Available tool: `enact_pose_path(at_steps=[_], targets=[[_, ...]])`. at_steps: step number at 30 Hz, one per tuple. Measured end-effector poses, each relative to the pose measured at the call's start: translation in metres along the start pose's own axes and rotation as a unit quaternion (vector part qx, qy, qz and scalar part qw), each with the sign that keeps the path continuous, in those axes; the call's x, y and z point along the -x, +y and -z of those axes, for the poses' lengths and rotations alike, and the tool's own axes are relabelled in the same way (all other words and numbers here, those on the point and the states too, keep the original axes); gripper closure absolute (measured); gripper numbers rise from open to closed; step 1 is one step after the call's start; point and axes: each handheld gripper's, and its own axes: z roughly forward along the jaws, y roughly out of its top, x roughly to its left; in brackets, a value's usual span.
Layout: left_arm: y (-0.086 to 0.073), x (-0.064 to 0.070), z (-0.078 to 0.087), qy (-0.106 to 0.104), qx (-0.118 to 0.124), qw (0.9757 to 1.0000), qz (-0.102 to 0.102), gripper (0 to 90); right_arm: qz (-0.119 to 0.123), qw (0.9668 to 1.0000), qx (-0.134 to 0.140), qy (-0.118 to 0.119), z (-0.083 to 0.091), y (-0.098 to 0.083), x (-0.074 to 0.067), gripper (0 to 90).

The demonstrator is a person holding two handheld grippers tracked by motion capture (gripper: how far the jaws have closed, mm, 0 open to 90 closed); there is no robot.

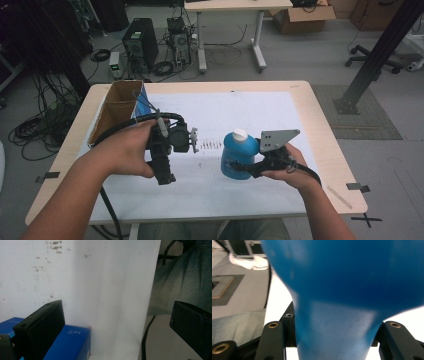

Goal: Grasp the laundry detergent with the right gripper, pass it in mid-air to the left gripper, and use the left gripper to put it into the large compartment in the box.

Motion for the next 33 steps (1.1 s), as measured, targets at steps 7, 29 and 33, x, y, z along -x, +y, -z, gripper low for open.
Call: enact_pose_path(at_steps=[7, 29, 33], targets=[[0.010, -0.003, 0.002, 0.000, -0.001, 1.0000, -0.007, 0.3, 0.013, 0.9992, -0.002, 0.038, -0.011, 0.003, -0.003, 45.6], [0.017, -0.008, 0.007, -0.012, -0.004, 0.9999, -0.011, 0.3, 0.037, 0.9945, -0.012, 0.098, -0.056, 0.017, -0.011, 45.5], [0.019, -0.008, 0.006, -0.013, -0.003, 0.9998, -0.013, 0.3, 0.040, 0.9946, -0.010, 0.096, -0.064, 0.018, -0.012, 45.6]])
